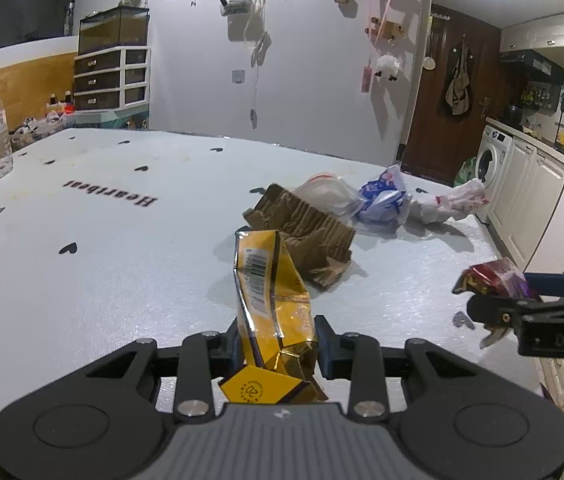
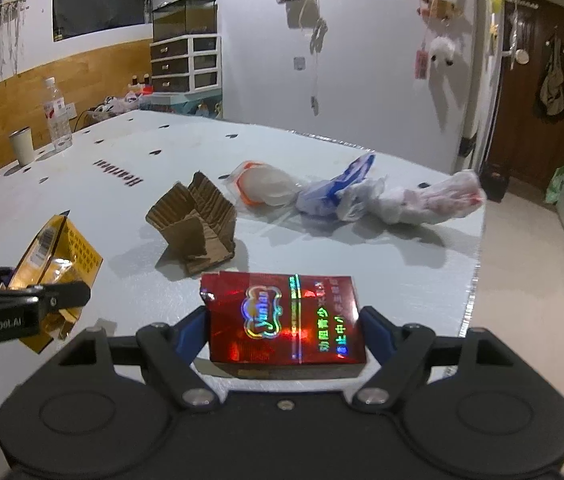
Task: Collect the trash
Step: 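Carry the yellow box and red pack in both tools over the wastebasket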
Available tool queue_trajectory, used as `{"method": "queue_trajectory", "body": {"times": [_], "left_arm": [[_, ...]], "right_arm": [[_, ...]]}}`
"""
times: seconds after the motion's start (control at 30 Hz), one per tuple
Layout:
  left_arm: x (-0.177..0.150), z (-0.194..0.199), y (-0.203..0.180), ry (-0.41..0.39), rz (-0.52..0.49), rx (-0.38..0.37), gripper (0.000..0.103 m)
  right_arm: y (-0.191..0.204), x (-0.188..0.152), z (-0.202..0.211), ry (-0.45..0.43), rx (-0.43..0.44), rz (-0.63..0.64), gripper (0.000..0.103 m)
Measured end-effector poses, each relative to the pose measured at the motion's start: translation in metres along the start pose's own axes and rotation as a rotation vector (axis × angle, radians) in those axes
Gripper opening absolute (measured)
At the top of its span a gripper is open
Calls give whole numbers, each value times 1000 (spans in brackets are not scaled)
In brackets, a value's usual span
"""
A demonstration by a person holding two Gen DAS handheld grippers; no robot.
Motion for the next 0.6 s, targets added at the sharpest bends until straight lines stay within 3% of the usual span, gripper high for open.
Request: {"method": "queue_trajectory", "body": {"times": [0.6], "left_arm": [[0,28,-85,-58,-62,-65,35]], "right_arm": [[-55,-21,86,-88,-73,-32,81]]}}
Point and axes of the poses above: each gripper's, at about its wrist camera, not at the fingertips, and z roughly against the way its jaws point, y to its left, x to its top, the point moved 8 cm from there along -z, roughly the way its jaws point, and after that the axes turned 7 degrees about -z, right-handed, at the moved point
